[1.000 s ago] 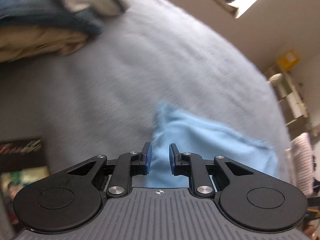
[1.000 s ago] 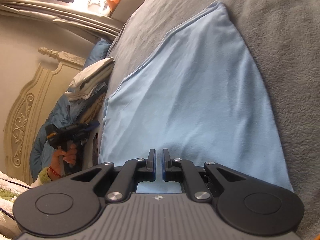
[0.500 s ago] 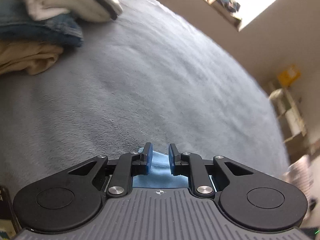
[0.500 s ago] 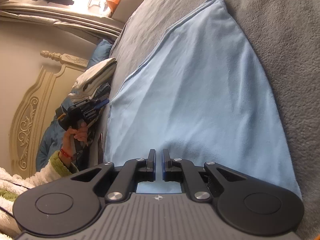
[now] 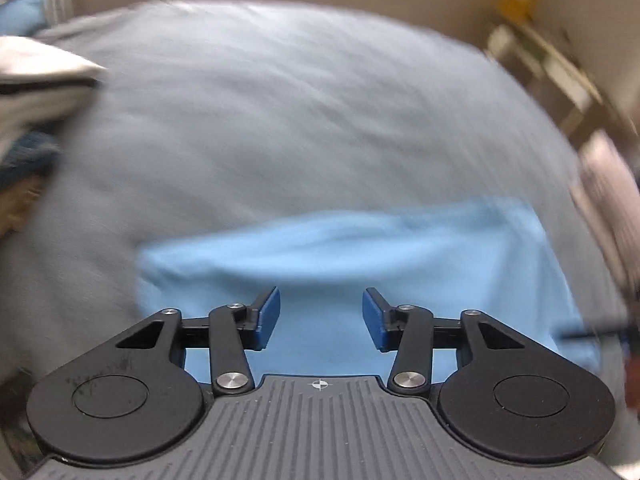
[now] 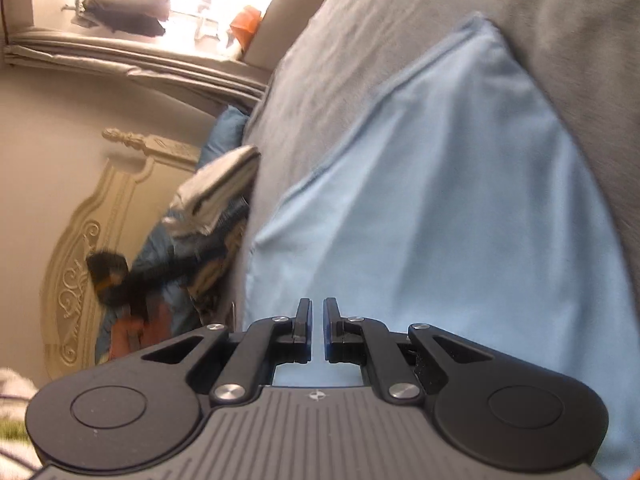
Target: Fold clothes
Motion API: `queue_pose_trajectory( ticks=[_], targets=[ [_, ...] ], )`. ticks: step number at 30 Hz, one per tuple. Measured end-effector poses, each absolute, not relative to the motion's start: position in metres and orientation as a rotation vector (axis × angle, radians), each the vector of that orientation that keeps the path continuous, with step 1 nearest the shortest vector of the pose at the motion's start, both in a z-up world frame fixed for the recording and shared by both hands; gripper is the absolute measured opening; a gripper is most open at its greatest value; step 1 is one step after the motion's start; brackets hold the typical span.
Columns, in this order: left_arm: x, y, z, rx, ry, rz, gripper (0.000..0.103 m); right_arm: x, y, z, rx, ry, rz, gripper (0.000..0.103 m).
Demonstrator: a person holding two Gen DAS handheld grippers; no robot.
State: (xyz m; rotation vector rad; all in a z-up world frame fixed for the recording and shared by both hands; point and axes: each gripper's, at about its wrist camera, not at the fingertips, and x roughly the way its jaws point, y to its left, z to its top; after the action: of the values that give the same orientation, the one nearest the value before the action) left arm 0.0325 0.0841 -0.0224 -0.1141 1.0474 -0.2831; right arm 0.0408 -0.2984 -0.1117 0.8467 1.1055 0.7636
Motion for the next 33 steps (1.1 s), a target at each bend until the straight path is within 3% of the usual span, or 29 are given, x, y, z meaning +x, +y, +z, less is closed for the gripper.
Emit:
queue_pose_trajectory(
  ticks=[6, 16, 28, 33],
  targets=[
    [0.018, 0.039, -0.067, -0.023, 1.149, -0.284, 0.046, 0.064, -0.278, -0.125, 0.842, 1.116, 0.655, 0.006],
    [0.01, 0.038, -0.068, -0.02, 1.159, -0.179, 0.054, 0.05, -0.381, -0.133, 1.145, 0.886, 0.148, 0.006],
    [0.008, 0.028, -0.065, -0.003, 1.188, -0.102, 0.067, 0.054, -0.285, -0.151, 1.151, 1.184, 0.474, 0.006],
    [0.004, 0.028, -0.066, 0.016, 1.184, -0.089, 0.069, 0.022, -0.338, -0.141, 1.123, 1.037, 0.212, 0.006]
  ],
)
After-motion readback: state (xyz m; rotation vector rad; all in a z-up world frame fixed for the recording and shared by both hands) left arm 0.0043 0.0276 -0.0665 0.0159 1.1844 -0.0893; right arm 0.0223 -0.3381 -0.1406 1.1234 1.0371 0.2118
